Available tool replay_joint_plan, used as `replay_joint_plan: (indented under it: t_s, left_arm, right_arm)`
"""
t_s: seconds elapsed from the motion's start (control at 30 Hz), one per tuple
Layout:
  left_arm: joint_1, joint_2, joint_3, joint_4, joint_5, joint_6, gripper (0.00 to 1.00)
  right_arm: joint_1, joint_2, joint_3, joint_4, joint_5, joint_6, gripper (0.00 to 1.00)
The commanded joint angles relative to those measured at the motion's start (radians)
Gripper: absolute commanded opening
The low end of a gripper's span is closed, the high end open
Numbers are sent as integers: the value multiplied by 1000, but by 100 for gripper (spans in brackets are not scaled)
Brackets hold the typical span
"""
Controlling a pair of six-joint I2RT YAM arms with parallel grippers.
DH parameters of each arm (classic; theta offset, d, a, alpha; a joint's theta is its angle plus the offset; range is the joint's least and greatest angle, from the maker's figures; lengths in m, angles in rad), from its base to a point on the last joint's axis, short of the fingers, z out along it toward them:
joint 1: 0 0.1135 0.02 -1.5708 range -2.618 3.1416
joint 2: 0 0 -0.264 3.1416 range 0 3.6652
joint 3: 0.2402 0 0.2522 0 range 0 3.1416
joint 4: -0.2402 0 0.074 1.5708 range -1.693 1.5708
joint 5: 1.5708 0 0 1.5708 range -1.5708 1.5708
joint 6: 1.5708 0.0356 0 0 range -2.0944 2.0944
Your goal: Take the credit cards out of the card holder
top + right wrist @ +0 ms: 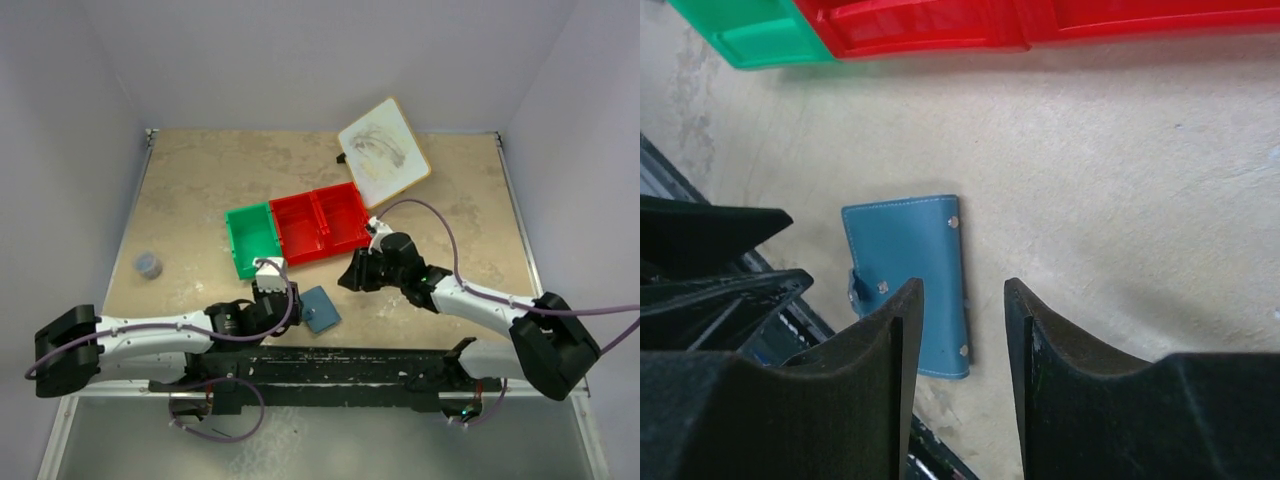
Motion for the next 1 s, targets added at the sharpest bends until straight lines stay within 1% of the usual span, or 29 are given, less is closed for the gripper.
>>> replay_joint_plan:
  t_s: [0.0,0.1,0.17,0.2,0.27,0.33,0.43,0.5,0.63,0.73,0.87,0.97]
  left_arm:
    - [-5,-91,7,-17,-61,-130,56]
    - [-4,-124,4,-67,-75,-201,60]
    - [-4,-116,15,-60,-45,-227,61]
    - [-5,-70,63,-97,-28,-301,61]
    - [-5,12,139,-208,-33,-391,61]
    - [-9,91,216,-271,-26,-428,62]
    - [-13,193,298,-349,-34,-455,63]
    - [-13,248,334,-363,-35,-459,65]
    - [-13,354,394,-403,-19,-469,65]
    - [-13,417,429,-422,-12,-472,65]
    - [-13,474,457,-420,15,-455,62]
    - [-13,492,464,-443,23,-463,55]
  right_arm:
    - [42,24,41,32,-65,-17,39]
    - [68,65,31,126,-113,30,38]
    - [78,101,23,137,-83,78,36]
    - [90,129,14,128,-17,112,35]
    - [98,133,4,121,34,134,35]
    - [102,121,-12,119,71,161,35]
    - [103,67,-44,98,136,195,35]
    - [102,16,-71,79,180,213,35]
    - [102,-111,-119,19,259,248,36]
    - [102,-209,-163,-10,289,270,38]
    - [102,-282,-200,-25,301,289,38]
    - [102,-287,-205,-27,296,287,39]
